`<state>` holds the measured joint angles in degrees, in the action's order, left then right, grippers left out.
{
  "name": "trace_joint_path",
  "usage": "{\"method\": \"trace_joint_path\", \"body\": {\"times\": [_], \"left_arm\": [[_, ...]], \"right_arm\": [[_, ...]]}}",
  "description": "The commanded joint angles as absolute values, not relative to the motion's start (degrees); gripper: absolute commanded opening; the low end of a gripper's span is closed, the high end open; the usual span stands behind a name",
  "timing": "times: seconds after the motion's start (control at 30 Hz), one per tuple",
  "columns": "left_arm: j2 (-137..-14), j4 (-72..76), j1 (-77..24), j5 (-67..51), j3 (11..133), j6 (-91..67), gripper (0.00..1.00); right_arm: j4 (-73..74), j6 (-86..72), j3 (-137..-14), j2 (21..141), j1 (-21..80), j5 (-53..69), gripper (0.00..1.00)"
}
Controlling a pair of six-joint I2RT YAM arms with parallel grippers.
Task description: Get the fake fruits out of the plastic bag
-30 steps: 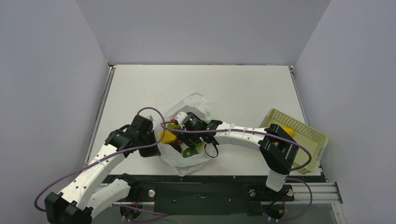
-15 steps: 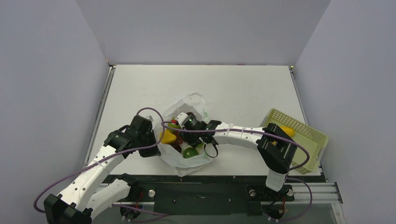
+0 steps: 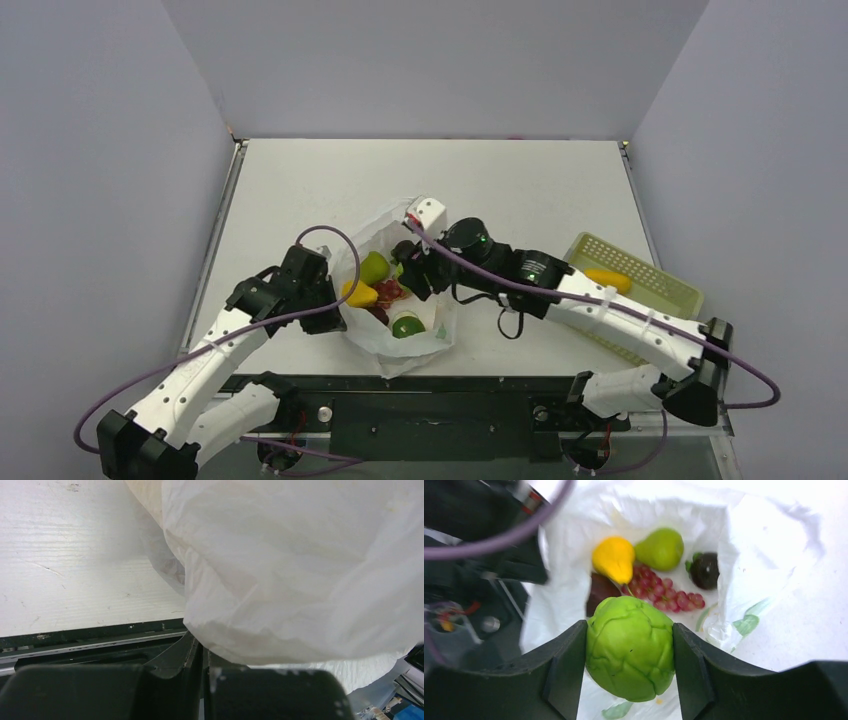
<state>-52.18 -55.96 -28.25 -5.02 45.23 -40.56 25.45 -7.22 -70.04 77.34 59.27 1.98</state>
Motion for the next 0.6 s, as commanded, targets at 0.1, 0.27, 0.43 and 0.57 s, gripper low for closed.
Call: {"method": "trace_joint_path", "body": {"times": [0.1, 0.27, 0.43, 0.57], "left_arm": [[-53.1, -52.8, -27.3, -5.9, 45.3, -38.1, 0.00], [-53.1, -52.8, -27.0, -6.2, 45.6, -37.5, 0.00], [-53.7, -52.7, -26.6, -6.7, 45.9, -36.8, 0.00], [-54.4, -52.7, -26.4, -7.1, 46.2, -36.0, 0.00]], "right_arm": [[25.7, -17.9, -73.5, 64.2, 56.6, -7.9, 0.00], [29.6, -25.3, -70.5, 60.1, 52.7, -36.7, 0.00], [35.1, -32.0, -66.4, 60.4, 38.9, -48.6, 0.00], [41.5, -36.0, -64.0, 65.1, 26.8, -51.1, 0.00]]}}
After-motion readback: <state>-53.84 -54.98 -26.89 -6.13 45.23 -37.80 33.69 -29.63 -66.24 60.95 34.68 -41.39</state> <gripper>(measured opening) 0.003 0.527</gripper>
